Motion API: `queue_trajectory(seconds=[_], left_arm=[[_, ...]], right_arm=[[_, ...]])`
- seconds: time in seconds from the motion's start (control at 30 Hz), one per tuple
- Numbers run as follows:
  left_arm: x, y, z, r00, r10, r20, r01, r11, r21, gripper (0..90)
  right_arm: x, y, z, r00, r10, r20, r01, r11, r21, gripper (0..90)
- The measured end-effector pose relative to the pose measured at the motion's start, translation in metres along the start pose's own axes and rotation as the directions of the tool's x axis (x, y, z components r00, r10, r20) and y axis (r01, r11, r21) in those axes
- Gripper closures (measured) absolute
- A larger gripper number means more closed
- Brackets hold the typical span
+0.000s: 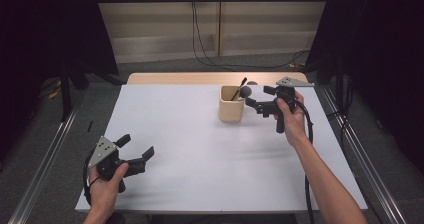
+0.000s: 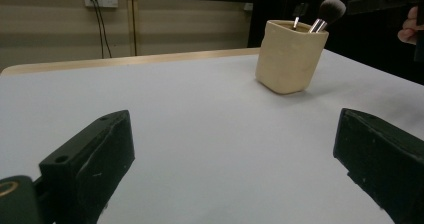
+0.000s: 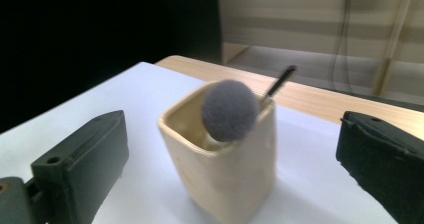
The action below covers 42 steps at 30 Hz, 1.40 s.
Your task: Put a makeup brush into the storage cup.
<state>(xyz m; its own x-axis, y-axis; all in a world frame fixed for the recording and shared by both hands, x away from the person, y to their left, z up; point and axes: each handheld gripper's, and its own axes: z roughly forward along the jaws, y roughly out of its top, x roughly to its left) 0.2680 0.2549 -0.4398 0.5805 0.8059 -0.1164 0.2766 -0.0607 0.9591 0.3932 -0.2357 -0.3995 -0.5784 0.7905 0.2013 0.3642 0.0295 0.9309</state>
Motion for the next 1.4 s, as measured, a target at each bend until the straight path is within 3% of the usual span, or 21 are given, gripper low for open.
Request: queue_trajectory(seconds=[0.07, 0.17, 0.57, 0.73, 0.97, 1.4], left_arm=[[0.0, 0.001, 0.0, 1.0, 0.003, 0.005, -0.003, 1.0, -0.001, 2.9], [-0.001, 0.001, -0.001, 1.0, 0.003, 0.002, -0.003, 1.0, -0.003, 2.9], [-0.002, 0.0, -0.003, 0.9999, -0.002, 0.013, 0.002, 0.9998, -0.018, 2.9], [-0.002, 0.0, -0.004, 0.9999, 0.002, 0.011, -0.002, 0.9999, -0.017, 2.9], [-0.001, 0.0, -0.007, 1.0, 0.0, -0.004, 0.0, 0.9999, -0.016, 2.9], [-0.003, 0.0, -0.008, 1.0, -0.002, 0.004, 0.002, 0.9998, -0.022, 2.9]], right_arm=[[0.002, -0.002, -0.005, 0.9988, -0.011, 0.047, 0.011, 1.0, -0.006, 0.4], [0.002, -0.007, -0.01, 0.9992, -0.015, 0.038, 0.015, 1.0, -0.019, 0.0], [0.004, -0.022, -0.038, 0.9962, -0.014, 0.086, 0.021, 0.997, -0.073, 0.1], [0.006, -0.026, -0.048, 0.9975, -0.008, 0.07, 0.013, 0.997, -0.075, 0.0], [0.01, -0.033, -0.058, 0.9965, -0.01, 0.083, 0.016, 0.997, -0.075, 0.0], [0.018, -0.048, -0.077, 0.9946, -0.002, 0.103, 0.009, 0.998, -0.069, 0.0]])
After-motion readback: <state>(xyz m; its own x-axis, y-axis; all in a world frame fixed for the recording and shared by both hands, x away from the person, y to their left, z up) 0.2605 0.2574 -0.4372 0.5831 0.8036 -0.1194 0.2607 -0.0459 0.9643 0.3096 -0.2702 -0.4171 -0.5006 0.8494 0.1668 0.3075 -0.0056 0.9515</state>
